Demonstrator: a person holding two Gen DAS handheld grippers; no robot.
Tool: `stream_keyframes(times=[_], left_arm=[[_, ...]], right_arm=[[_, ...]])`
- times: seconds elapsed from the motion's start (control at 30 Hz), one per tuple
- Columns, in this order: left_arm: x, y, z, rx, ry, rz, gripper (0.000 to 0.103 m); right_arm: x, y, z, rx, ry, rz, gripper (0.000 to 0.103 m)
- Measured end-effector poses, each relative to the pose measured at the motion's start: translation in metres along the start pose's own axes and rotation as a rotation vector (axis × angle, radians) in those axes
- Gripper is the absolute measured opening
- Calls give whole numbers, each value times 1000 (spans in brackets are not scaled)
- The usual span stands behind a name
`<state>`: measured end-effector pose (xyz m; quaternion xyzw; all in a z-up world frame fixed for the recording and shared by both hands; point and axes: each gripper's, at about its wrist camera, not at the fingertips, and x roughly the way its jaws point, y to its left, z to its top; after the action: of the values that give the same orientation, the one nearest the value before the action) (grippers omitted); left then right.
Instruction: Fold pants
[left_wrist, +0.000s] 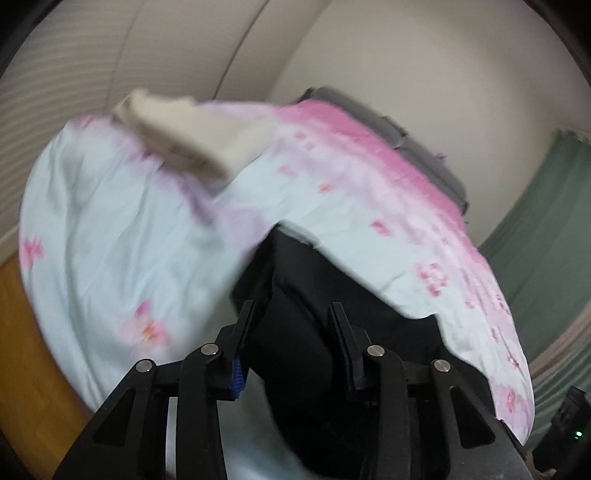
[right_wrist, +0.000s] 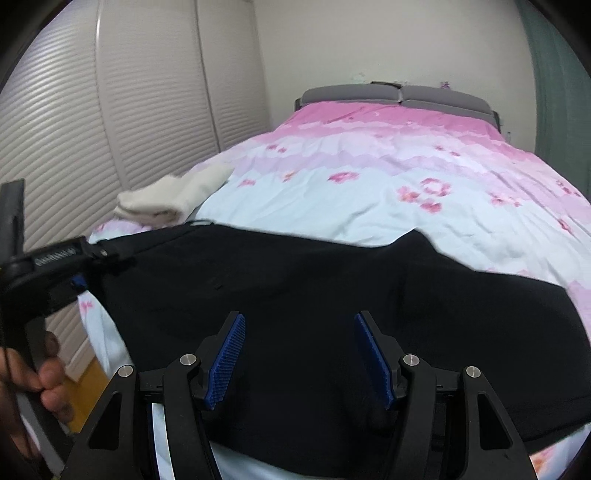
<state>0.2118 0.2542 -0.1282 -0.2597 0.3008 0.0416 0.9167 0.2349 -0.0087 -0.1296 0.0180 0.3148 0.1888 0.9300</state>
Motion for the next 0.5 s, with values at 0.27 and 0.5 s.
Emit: stream_keyframes(times=[0.27,0.5], left_arm=[[-6,-90,4,150,-52,-99,21],[0,-142,-25,251,-44,-118,19]], right_arm=[[-39,-65,24,43,-71,-60,62],[-66,-99,31,32,-92,-95,62]])
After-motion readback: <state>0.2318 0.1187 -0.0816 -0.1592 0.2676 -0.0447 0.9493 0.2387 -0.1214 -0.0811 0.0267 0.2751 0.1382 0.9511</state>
